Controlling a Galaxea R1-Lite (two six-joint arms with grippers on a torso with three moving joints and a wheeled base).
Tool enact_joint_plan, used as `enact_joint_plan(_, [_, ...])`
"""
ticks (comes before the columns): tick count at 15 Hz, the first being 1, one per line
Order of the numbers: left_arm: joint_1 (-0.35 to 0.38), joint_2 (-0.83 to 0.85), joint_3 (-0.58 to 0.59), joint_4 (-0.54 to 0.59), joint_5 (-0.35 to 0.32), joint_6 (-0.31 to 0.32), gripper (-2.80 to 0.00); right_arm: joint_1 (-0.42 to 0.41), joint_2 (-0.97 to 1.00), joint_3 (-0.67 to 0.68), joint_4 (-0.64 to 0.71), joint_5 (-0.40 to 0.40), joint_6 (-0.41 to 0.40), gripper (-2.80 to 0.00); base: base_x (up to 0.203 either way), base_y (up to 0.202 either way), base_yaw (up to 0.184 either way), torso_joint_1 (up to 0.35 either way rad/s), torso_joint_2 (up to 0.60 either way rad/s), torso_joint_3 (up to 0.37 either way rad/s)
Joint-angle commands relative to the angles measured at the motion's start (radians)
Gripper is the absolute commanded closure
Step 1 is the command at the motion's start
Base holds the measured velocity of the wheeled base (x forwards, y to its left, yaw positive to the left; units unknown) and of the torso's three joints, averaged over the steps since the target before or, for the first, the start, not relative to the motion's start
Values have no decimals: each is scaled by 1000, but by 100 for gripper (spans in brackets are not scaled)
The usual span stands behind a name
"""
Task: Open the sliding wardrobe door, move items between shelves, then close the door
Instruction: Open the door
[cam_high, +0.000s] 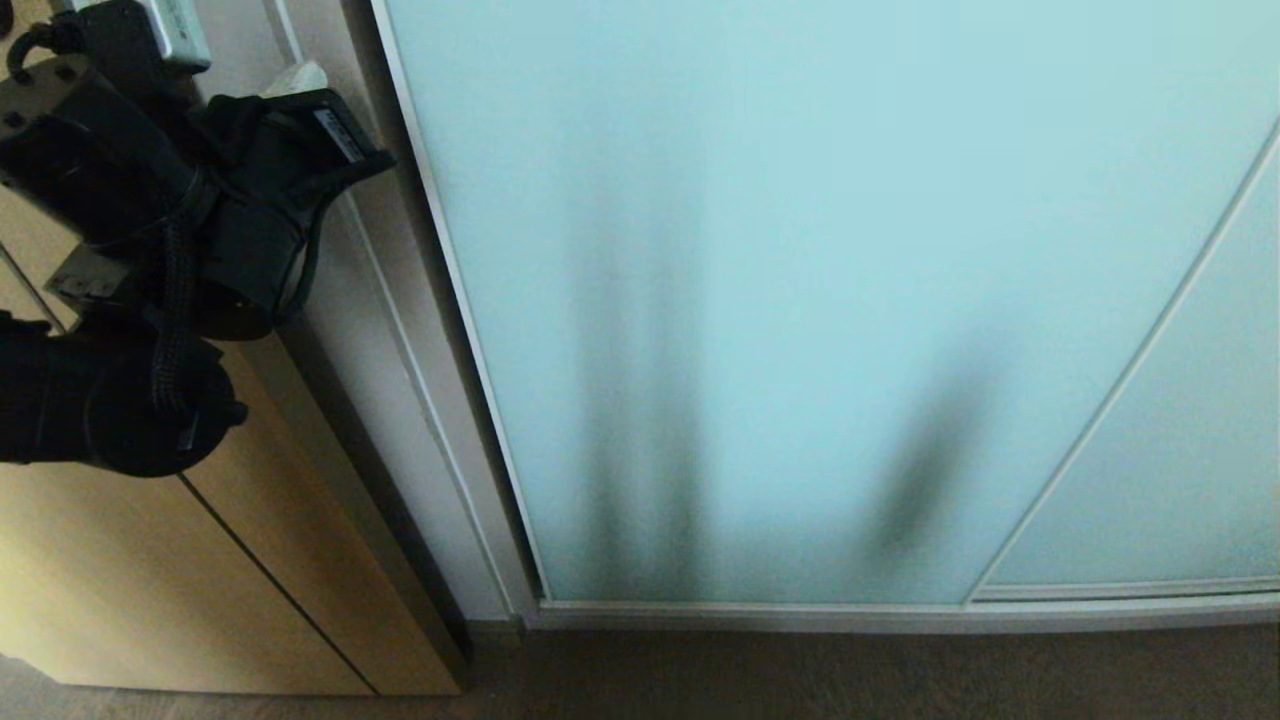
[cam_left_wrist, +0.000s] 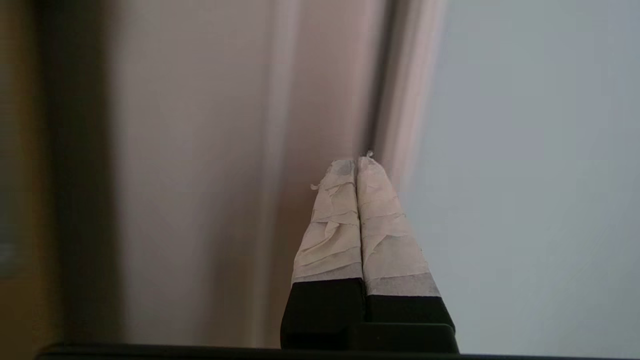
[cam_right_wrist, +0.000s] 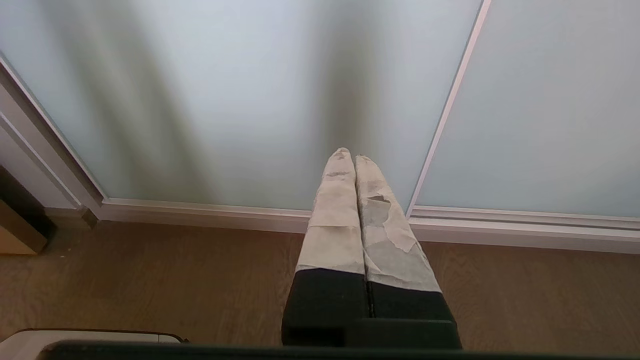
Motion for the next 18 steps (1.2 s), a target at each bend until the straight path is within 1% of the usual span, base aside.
enact_joint_plan(1, [3,4,1,-11,25,11,0,0,-2,2,0,0,0,0,0,0,0,0,0,0])
enact_joint_plan(4, [1,21,4,-12,26,9,0,0,-2,2,0,0,0,0,0,0,0,0,0,0])
enact_joint_plan(6, [-5,51,0,-15,18,-3,0,0,-2,2,0,0,0,0,0,0,0,0,0,0])
enact_joint_plan(9, [-5,116,-30,-41,14,-4,0,0,-2,2,0,0,0,0,0,0,0,0,0,0])
enact_joint_plan(18, [-3,205,-113,-43,16,-1,0,0,-2,2,0,0,0,0,0,0,0,0,0,0])
